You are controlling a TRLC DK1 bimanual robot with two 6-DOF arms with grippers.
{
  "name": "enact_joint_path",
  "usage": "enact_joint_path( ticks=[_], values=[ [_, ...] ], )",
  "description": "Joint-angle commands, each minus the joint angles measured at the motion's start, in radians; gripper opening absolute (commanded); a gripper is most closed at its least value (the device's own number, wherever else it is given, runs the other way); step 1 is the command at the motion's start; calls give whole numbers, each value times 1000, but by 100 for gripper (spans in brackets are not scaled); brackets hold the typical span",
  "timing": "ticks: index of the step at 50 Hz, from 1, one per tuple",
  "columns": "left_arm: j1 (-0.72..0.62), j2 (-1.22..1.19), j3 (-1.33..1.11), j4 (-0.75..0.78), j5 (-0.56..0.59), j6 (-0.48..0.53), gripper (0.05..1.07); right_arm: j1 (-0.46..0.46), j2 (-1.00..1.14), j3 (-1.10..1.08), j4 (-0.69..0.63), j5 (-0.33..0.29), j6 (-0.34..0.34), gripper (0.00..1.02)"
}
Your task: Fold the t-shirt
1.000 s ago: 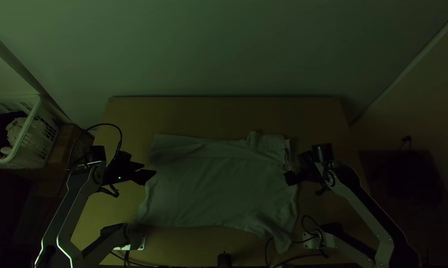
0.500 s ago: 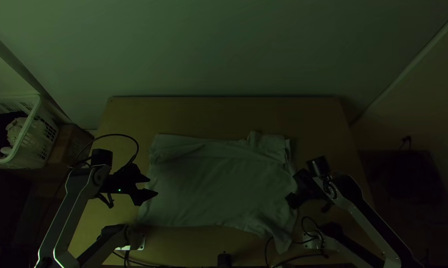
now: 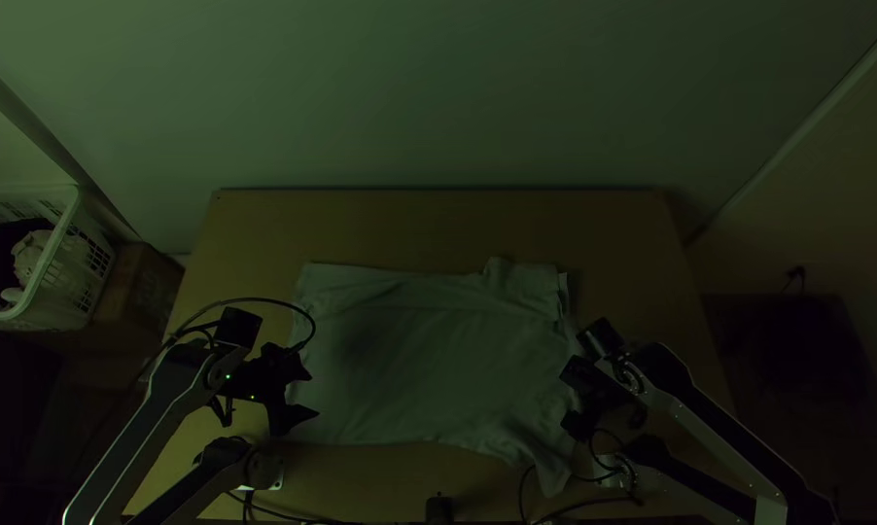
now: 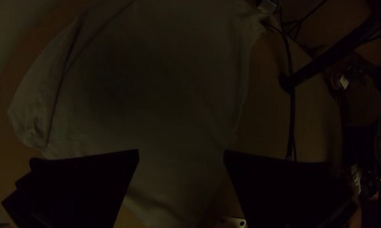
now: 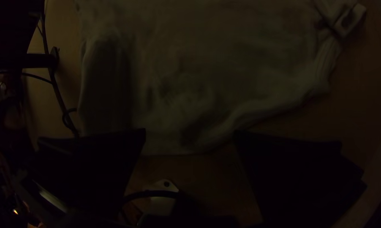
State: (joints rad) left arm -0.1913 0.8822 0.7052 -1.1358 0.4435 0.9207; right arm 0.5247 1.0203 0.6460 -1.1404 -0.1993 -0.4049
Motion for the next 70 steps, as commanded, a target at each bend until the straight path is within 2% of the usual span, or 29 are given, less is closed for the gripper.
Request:
enact_joint_path(
  ticks=[1,13,19,25,39,59,70],
  values=[
    [-42,-46,-70,-22,-25,23,102,24,20,-9,-27,0,-34,95],
    [-74,-72,-95,-9,-43,18,102,57,81,-6,-28,6,-60,95],
    [-82,-83,-107,-12,-54,18,102,51,103,-29,-27,38,-101,95],
    [-135,-92,-125,-24,-83,18,102,55,116,-34,-27,43,-114,95],
    [-312,-74,-156,-12,-169,-16,102,80,189,-29,-4,57,-114,95],
    [-330,-66,-204,67,-236,-39,102,120,198,-54,16,57,-112,94],
    [-382,-65,-219,90,-264,-66,102,143,210,-51,42,57,-103,94]
  ],
)
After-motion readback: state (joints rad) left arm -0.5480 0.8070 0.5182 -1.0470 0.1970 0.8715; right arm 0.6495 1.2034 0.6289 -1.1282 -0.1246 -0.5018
